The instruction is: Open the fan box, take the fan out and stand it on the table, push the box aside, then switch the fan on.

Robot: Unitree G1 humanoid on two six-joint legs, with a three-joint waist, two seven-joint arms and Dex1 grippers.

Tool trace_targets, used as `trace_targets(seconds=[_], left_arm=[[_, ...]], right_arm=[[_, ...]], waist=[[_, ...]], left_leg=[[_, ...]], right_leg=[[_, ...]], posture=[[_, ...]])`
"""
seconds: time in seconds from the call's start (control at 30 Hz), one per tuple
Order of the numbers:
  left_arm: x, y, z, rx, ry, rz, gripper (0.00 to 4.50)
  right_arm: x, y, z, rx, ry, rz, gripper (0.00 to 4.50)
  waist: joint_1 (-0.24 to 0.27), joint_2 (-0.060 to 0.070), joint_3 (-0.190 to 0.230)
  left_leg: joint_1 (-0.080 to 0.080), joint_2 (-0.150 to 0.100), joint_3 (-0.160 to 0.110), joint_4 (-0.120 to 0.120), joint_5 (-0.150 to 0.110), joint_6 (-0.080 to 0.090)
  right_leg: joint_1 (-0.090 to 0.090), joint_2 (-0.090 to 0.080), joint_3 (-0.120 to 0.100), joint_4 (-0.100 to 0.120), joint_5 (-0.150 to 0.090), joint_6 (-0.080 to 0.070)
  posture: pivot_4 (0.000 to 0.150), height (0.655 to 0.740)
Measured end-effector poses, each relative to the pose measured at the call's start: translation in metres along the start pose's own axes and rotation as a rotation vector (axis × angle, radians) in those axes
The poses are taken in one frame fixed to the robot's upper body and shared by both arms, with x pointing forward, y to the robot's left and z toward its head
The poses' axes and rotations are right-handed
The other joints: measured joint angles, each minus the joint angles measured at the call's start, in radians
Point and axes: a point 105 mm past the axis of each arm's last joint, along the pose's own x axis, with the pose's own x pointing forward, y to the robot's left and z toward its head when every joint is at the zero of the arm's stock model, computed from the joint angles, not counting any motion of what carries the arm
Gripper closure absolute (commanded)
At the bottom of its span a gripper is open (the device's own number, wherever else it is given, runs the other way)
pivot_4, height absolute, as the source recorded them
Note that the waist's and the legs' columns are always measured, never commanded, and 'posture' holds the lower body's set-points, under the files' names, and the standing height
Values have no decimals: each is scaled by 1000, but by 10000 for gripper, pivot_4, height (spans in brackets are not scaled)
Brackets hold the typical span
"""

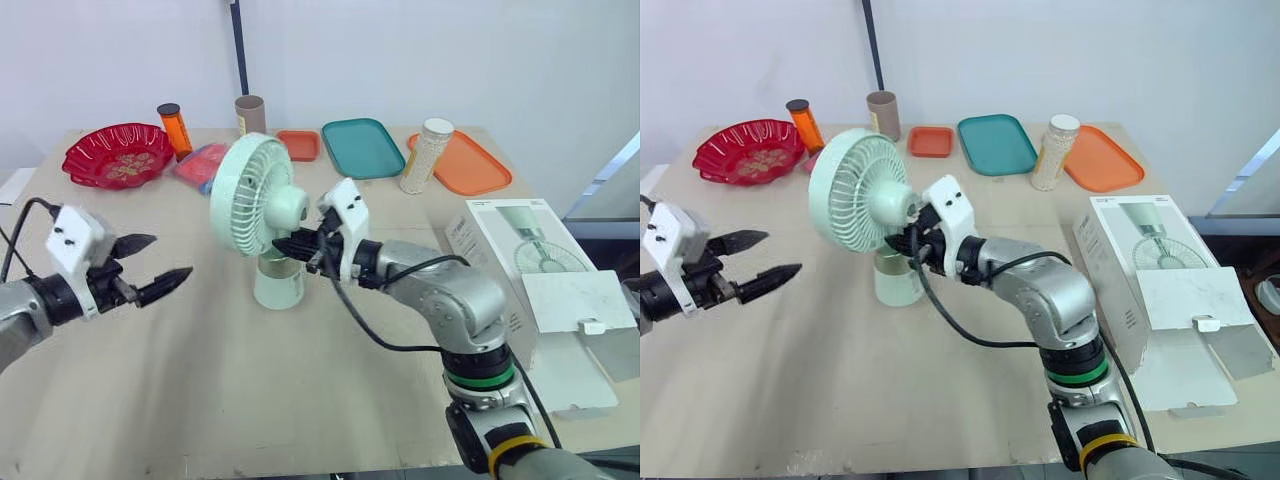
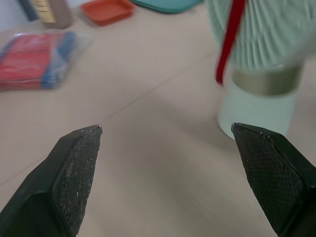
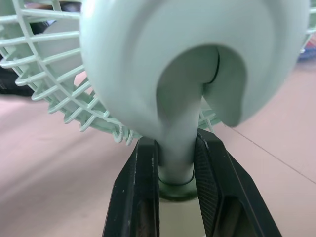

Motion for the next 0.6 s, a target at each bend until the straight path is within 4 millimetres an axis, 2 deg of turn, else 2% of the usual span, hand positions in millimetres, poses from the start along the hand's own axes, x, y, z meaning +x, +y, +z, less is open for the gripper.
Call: trace_targets(seconds=[0.23,0.43,0.6], left_arm=[[3,-8,-11,109,13,-109,278],[8,-30,-24,227,29,-293,278],[16,-48,-40,216,20,-371,278]], right_arm=[[-14,10,-12,-27,2,133,40997],[-21,18,-20,-84,-22,243,40997],[-25,21,-27,-139,0,313,40997]], waist=[[-1,0,0],[-1,0,0],[0,0,0]], left_leg=[[0,0,0,0,0,0],[0,0,1,0,0,1],[0,1,1,1,0,1]], right_leg=[[0,0,0,0,0,0],[0,0,0,0,0,0],[0,0,0,0,0,0]], posture=[[1500,7400],[1500,7400],[1500,7400]])
